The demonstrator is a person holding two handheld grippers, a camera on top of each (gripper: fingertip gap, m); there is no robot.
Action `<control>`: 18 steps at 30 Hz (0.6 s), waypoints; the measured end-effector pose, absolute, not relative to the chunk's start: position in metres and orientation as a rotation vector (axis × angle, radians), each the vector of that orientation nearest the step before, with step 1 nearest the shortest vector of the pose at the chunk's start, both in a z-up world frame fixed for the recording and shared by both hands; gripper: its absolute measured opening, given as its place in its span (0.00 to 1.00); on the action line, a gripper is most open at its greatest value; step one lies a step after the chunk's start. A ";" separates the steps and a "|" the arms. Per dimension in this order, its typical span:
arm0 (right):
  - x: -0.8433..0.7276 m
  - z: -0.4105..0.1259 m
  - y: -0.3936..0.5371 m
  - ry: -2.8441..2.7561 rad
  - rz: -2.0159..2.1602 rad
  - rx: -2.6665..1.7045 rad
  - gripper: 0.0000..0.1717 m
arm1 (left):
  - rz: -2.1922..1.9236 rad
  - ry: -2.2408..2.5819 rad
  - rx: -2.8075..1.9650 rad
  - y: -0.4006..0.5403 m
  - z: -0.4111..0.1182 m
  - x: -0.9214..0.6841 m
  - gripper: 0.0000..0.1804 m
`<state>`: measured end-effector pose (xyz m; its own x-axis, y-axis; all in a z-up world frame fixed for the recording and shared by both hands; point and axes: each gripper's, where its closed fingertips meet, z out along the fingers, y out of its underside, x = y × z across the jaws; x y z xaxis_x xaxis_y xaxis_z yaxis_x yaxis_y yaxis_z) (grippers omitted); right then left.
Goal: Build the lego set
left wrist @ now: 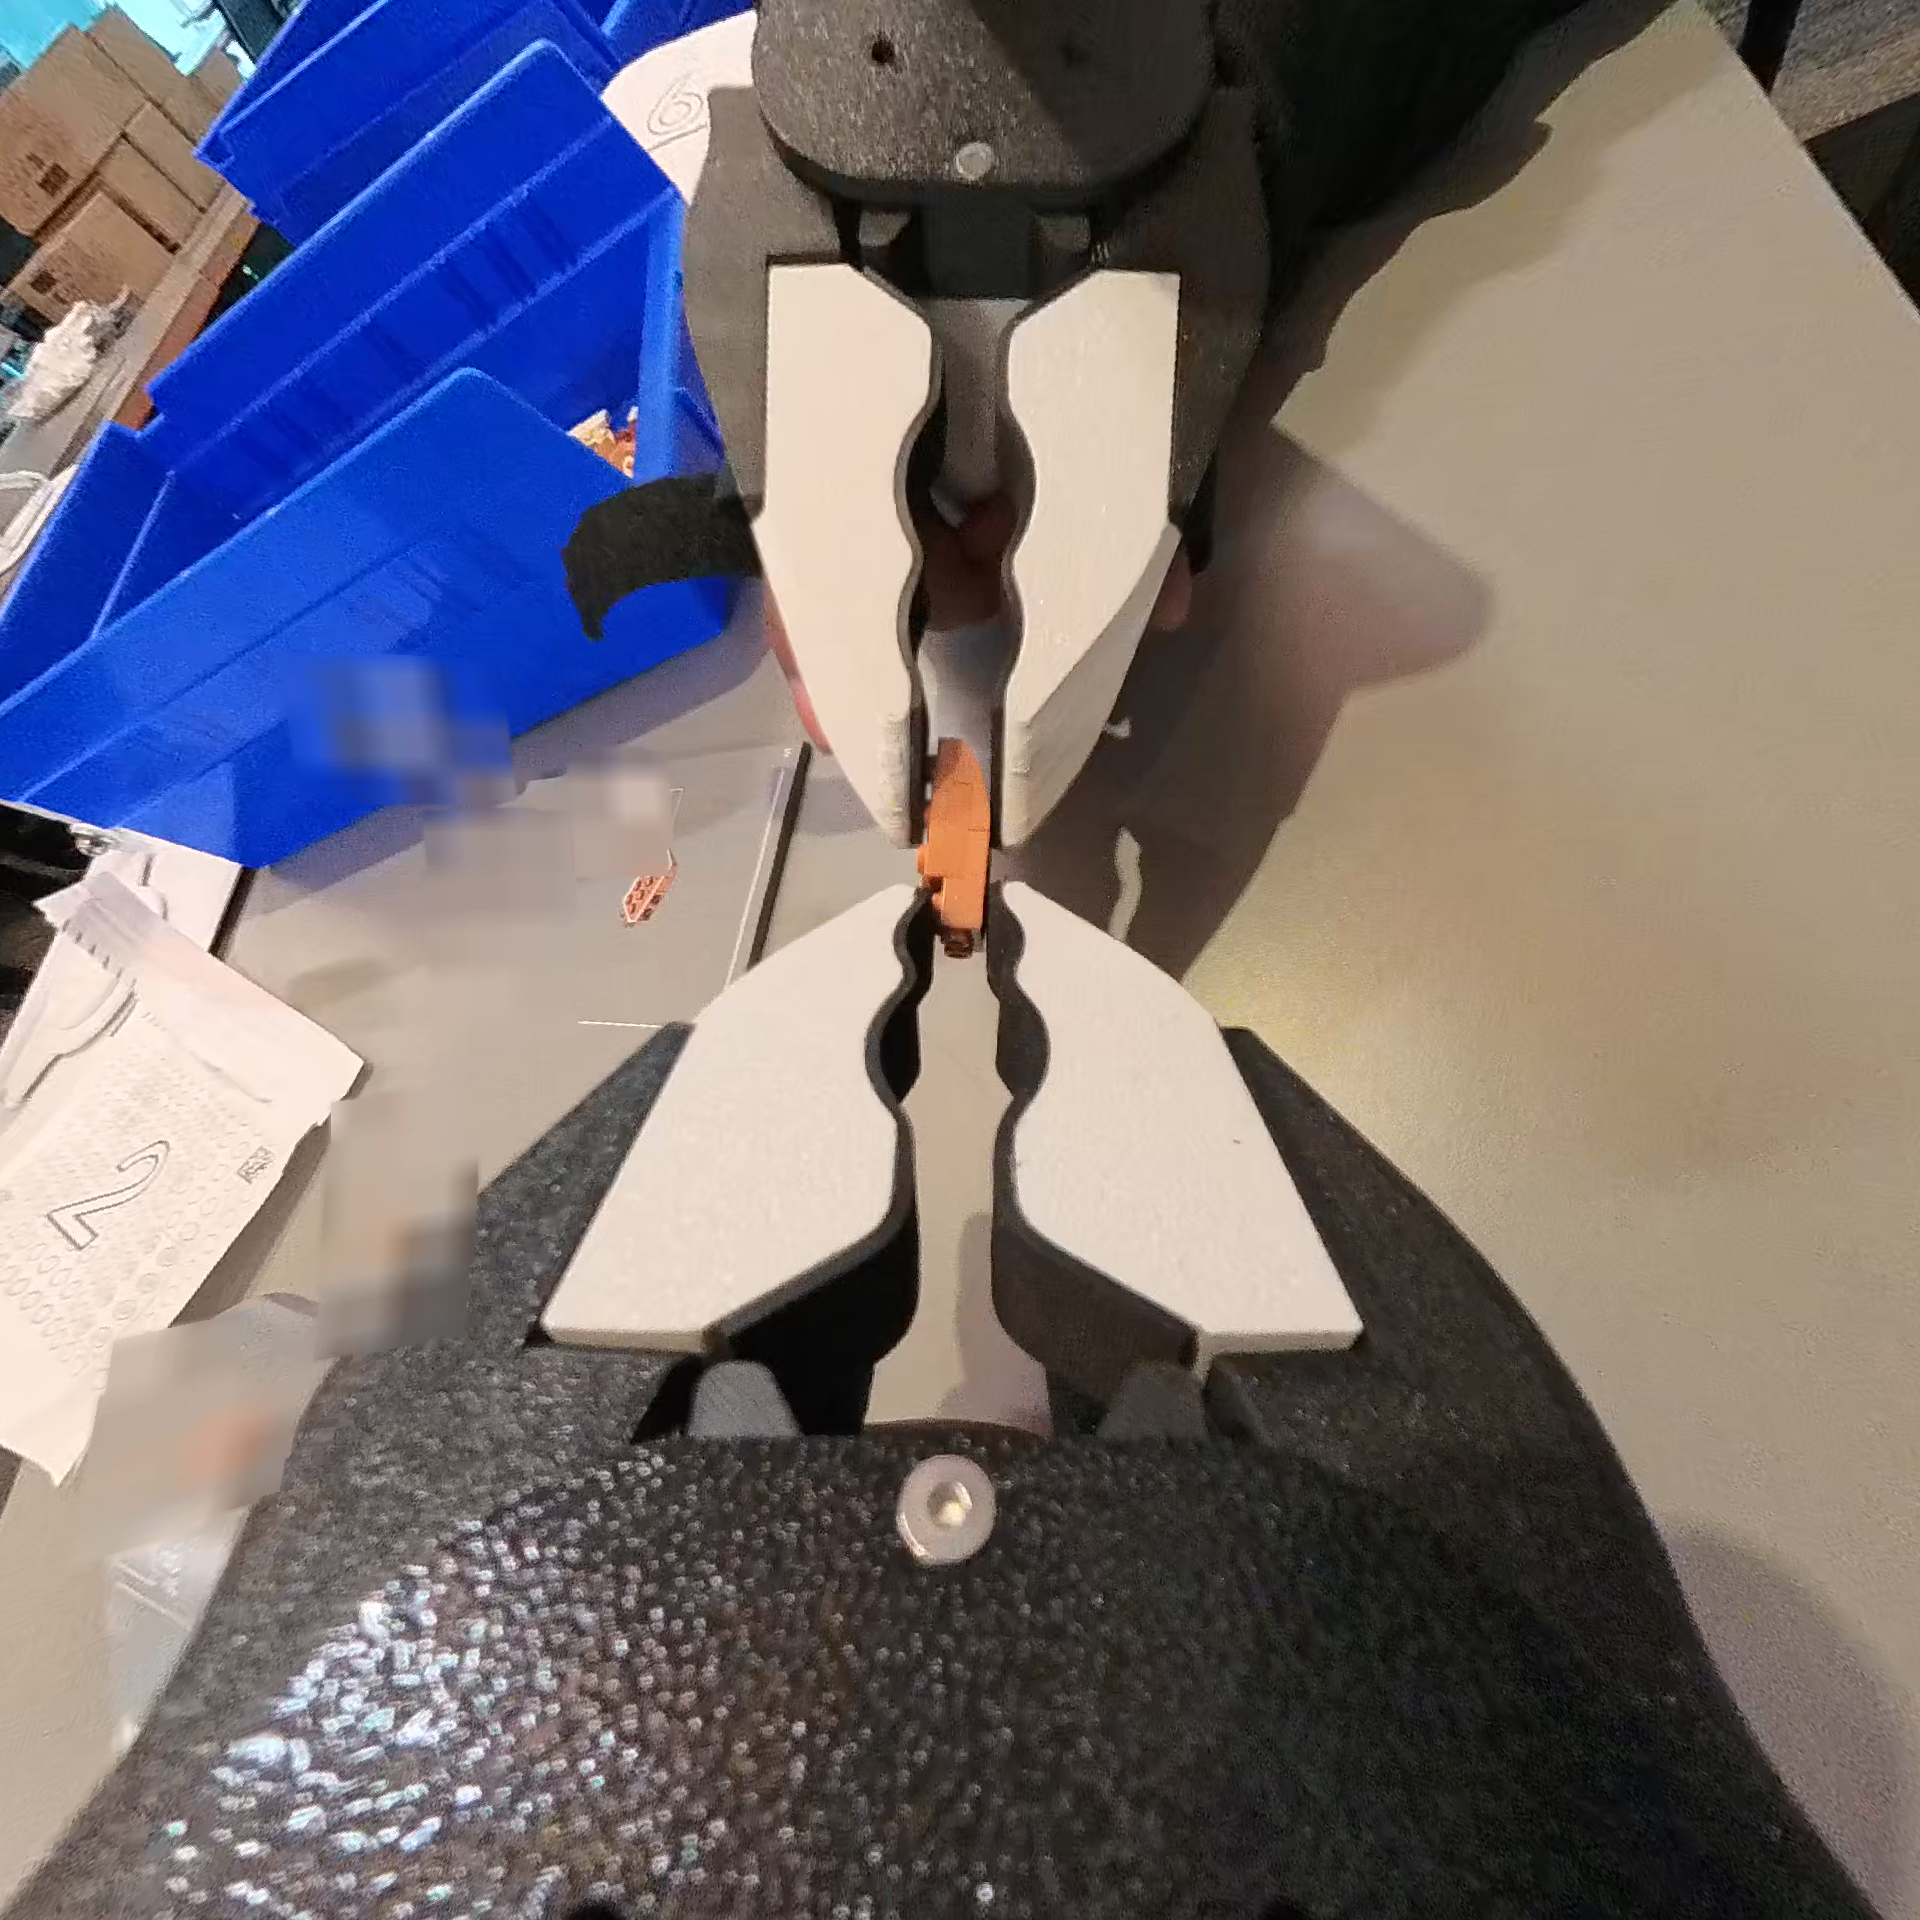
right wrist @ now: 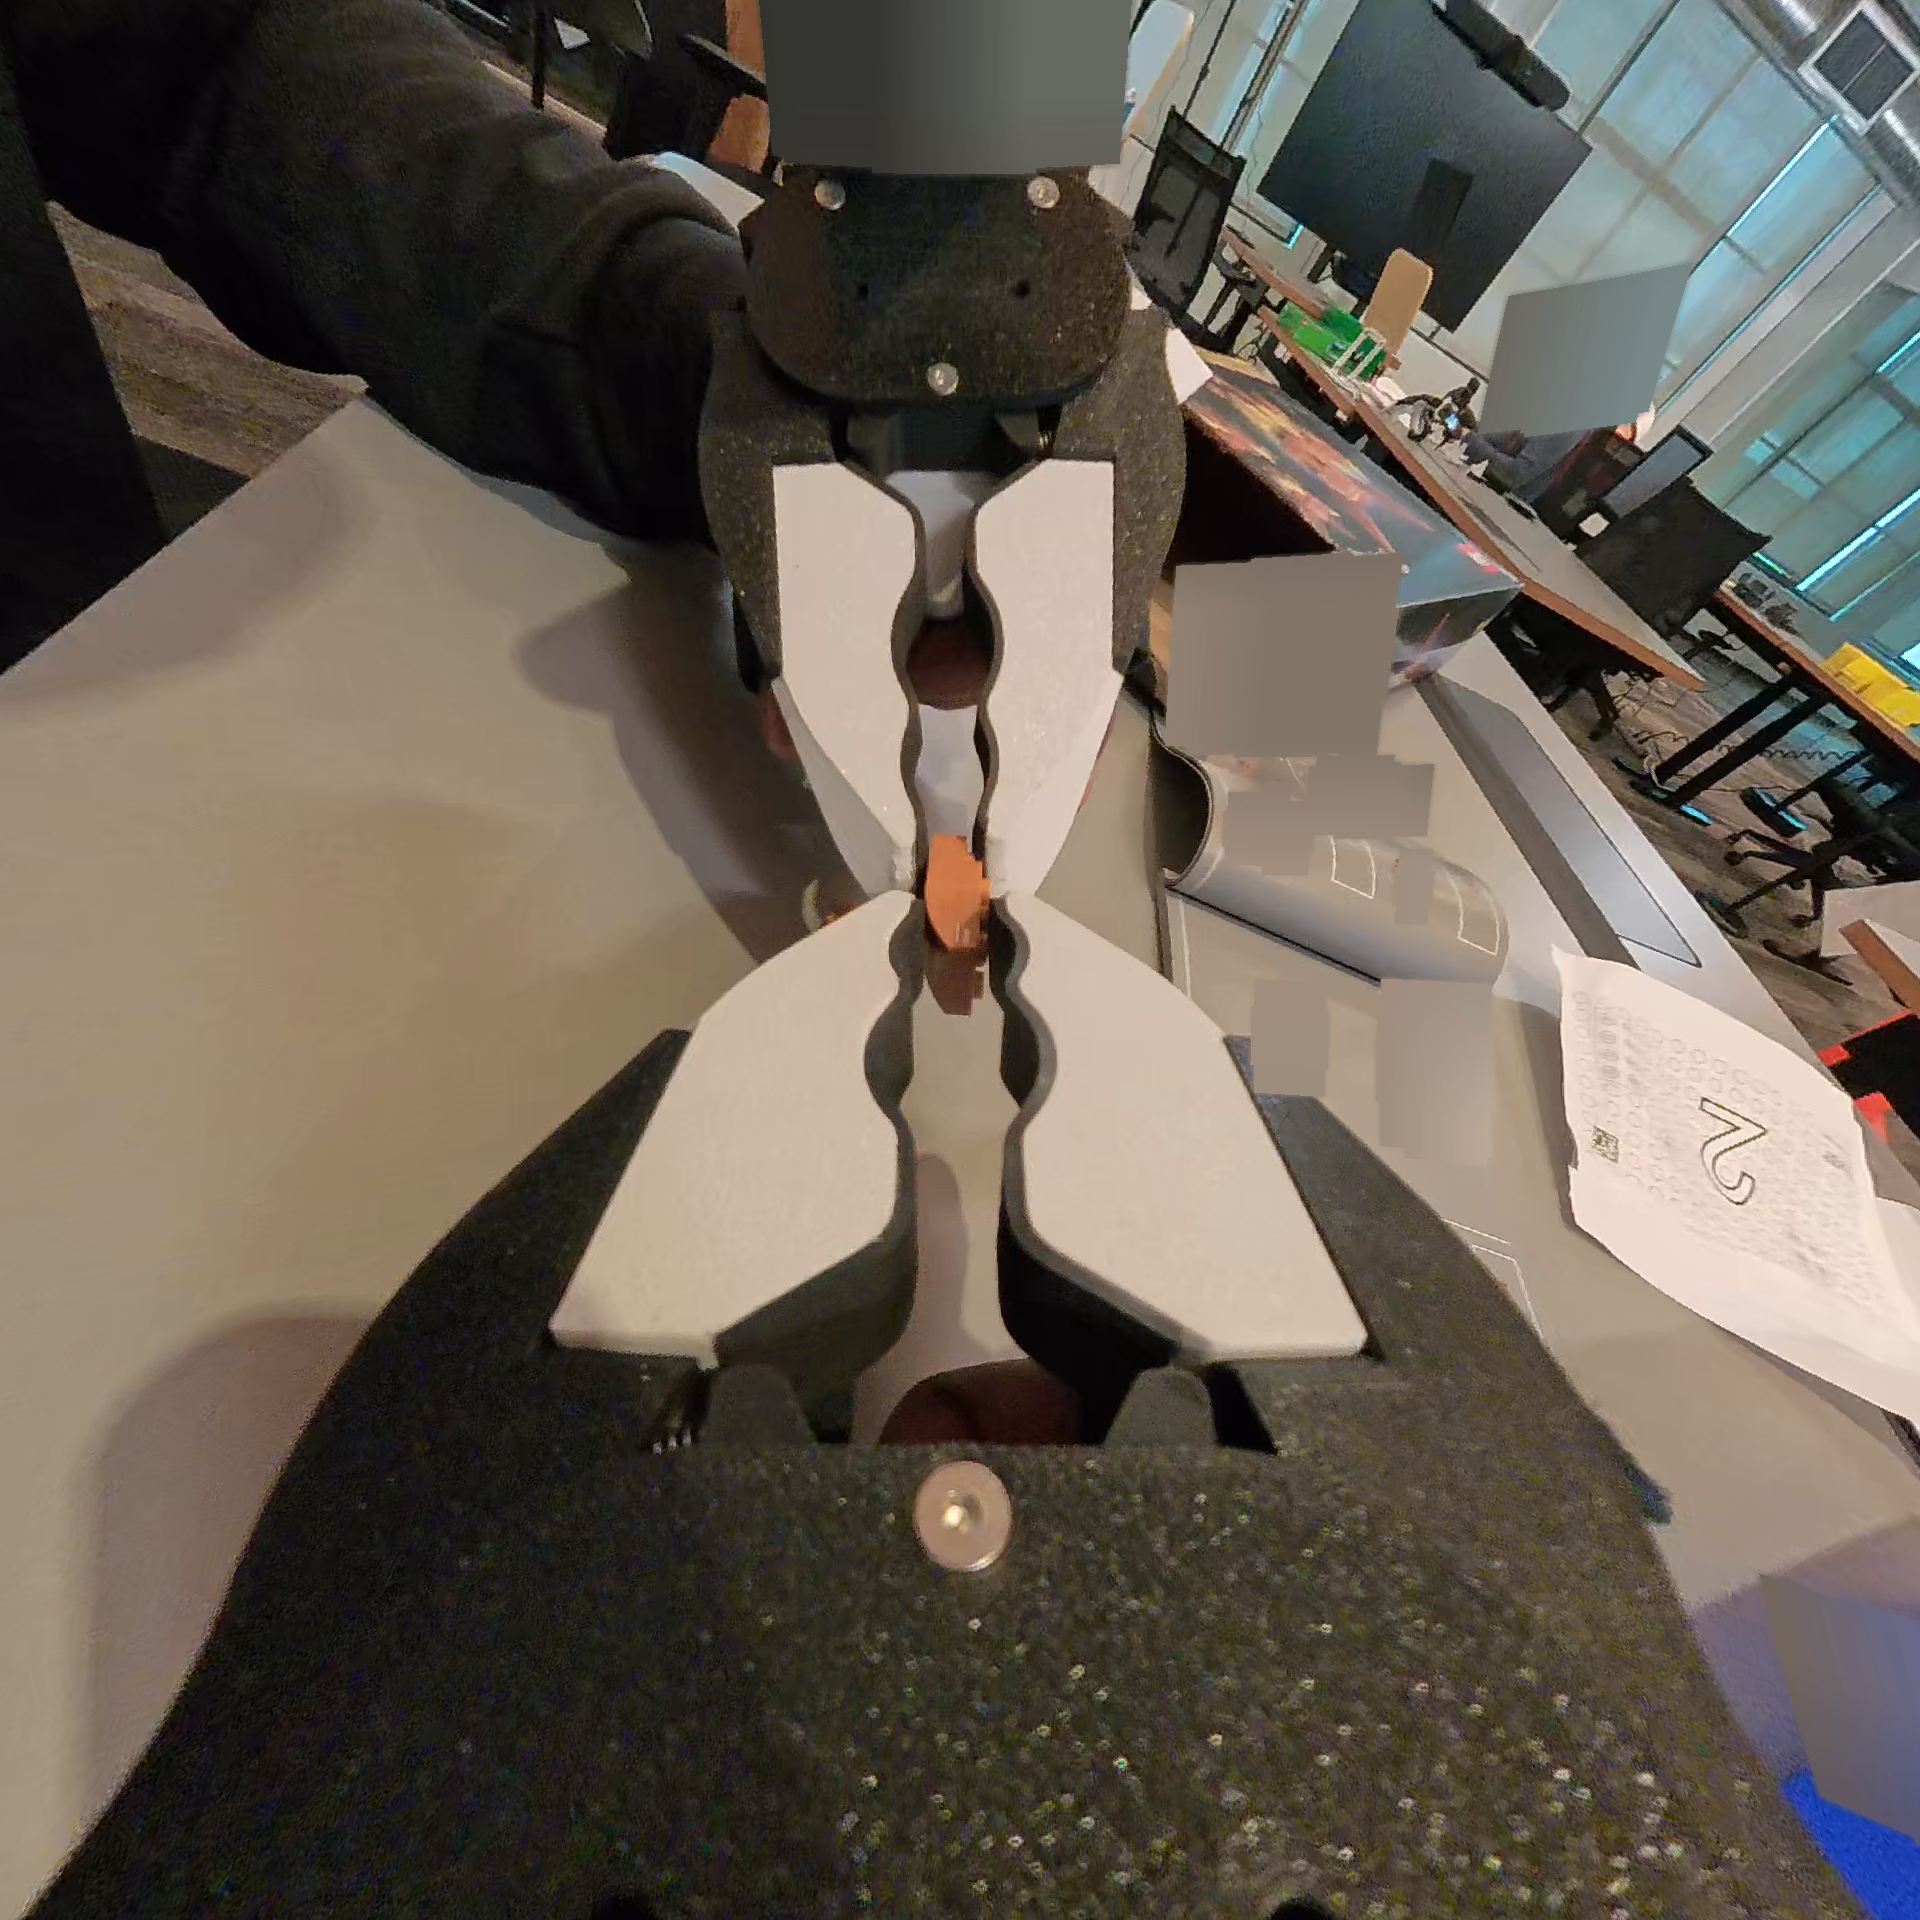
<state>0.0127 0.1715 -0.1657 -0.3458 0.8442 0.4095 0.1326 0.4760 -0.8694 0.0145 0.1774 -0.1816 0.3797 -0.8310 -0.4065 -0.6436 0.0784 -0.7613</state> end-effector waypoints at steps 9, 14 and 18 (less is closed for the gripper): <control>0.014 -0.164 0.169 -1.805 0.984 -0.828 0.06 | -0.217 1.343 -1.596 0.176 -0.181 0.017 0.05; 0.010 -0.156 0.182 -1.702 0.906 -0.828 0.14 | -0.162 1.238 -1.588 0.188 -0.171 0.007 0.05; 0.013 -0.147 0.194 -1.622 0.845 -0.825 0.16 | -0.137 1.177 -1.564 0.197 -0.167 -0.005 0.05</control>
